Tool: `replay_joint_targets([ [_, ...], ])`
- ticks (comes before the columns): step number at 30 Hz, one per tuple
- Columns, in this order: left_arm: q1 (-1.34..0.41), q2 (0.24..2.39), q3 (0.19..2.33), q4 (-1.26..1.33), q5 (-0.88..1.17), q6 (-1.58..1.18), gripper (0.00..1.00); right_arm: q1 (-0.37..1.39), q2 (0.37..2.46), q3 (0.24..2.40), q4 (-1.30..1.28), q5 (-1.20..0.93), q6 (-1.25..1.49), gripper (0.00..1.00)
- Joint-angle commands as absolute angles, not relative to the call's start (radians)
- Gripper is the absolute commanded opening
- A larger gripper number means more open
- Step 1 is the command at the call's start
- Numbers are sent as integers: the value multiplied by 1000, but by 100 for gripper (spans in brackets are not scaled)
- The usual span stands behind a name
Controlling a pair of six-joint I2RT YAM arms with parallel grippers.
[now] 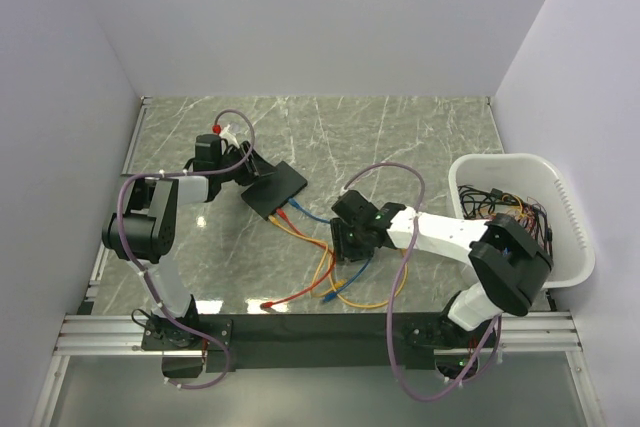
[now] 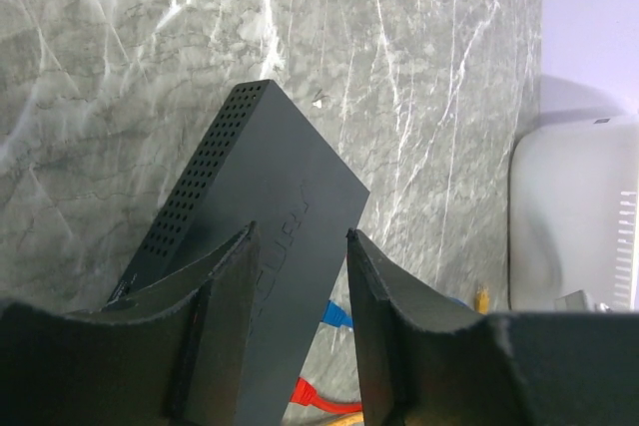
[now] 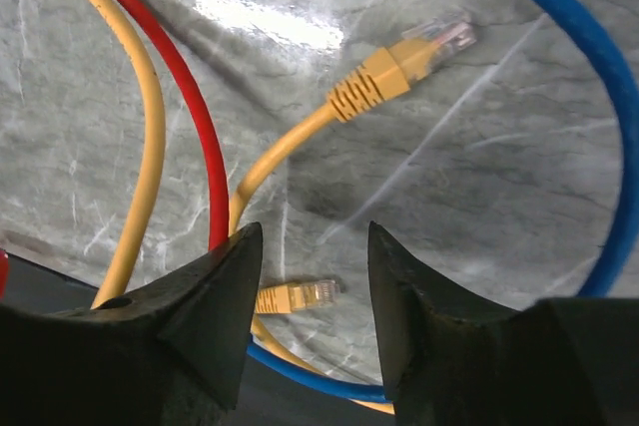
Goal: Insert the plug into the switch port
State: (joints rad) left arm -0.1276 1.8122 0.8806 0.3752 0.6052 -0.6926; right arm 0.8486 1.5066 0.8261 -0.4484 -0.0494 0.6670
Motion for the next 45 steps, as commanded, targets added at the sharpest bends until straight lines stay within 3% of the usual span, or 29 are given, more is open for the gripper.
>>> replay_joint_targets([
  [1, -130, 1766, 873, 388, 617, -669, 46, 871, 1522, 873, -391, -54, 692, 55],
  [16, -130, 1764, 861, 388, 615, -660, 46, 900, 1508, 920, -377, -49, 706, 56],
  [25, -130, 1758, 853, 388, 615, -660, 45, 913, 1661, 977, -416, -2, 695, 56],
  [31, -130, 1740, 845, 377, 609, -652, 45, 930, 1704, 982, -434, 31, 703, 48],
  [37, -130, 1749, 842, 394, 621, -667, 45, 934, 1687, 986, -446, 74, 706, 26],
  [45, -130, 1729, 836, 380, 618, -664, 45, 934, 1652, 1026, -462, 83, 678, 24],
])
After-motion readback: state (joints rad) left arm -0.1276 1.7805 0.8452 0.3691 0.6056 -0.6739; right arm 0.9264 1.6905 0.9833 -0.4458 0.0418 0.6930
